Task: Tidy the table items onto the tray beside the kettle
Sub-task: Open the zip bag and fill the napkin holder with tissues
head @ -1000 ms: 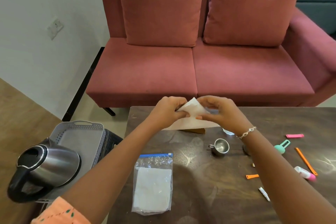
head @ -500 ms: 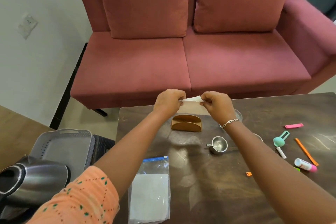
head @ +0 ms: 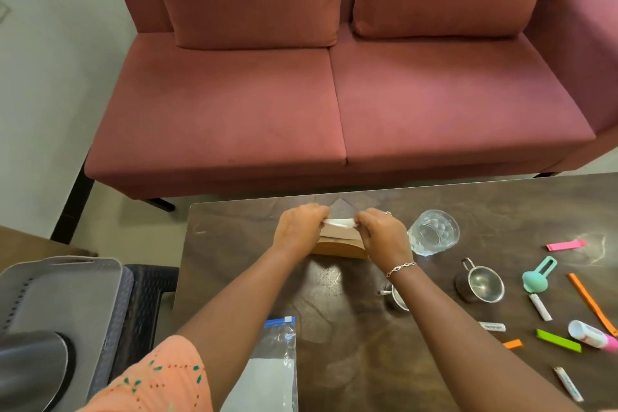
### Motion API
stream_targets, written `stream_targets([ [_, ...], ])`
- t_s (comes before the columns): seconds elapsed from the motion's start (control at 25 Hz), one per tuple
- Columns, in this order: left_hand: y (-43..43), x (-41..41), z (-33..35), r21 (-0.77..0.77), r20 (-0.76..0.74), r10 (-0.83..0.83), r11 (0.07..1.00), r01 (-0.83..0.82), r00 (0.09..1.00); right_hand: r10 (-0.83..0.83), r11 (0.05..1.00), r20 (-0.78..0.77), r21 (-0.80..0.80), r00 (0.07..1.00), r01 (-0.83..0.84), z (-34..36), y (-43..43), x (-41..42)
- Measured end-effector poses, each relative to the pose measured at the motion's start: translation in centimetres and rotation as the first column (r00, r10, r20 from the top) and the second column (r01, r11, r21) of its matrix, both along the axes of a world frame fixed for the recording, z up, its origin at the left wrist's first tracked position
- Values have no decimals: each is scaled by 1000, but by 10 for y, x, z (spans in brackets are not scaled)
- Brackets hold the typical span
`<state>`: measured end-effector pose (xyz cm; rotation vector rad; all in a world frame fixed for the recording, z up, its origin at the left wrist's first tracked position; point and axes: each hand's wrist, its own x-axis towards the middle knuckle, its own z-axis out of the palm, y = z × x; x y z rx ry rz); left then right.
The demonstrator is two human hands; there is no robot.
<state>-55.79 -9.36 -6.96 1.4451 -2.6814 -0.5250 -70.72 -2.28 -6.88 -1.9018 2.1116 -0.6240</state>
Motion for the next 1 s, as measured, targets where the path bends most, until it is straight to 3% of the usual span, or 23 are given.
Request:
stream_targets([
  [0.36,-10,4,-53,120,92,-58,992,47,994,58,979,-15,198,998,-54,-58,-10,-10],
  [0.52,-5,10,-62,224,47,-25,975,14,999,34,981,74,188,997,-47,-62,-9,-16],
  [0.6,-4,8,-67,268,63,-34,963,16,997,117,960,83,246,990,-134,-62,-14,-11],
  [0.76,1,1,-76,260,84,-4,965,-18,996,307,862,-76,444,949,-243,-79,-25,1],
  [1.0,16,-12,-79,217,10,120,969,-119,993,330,890,-190,390,925,-237,-82,-24,-12],
])
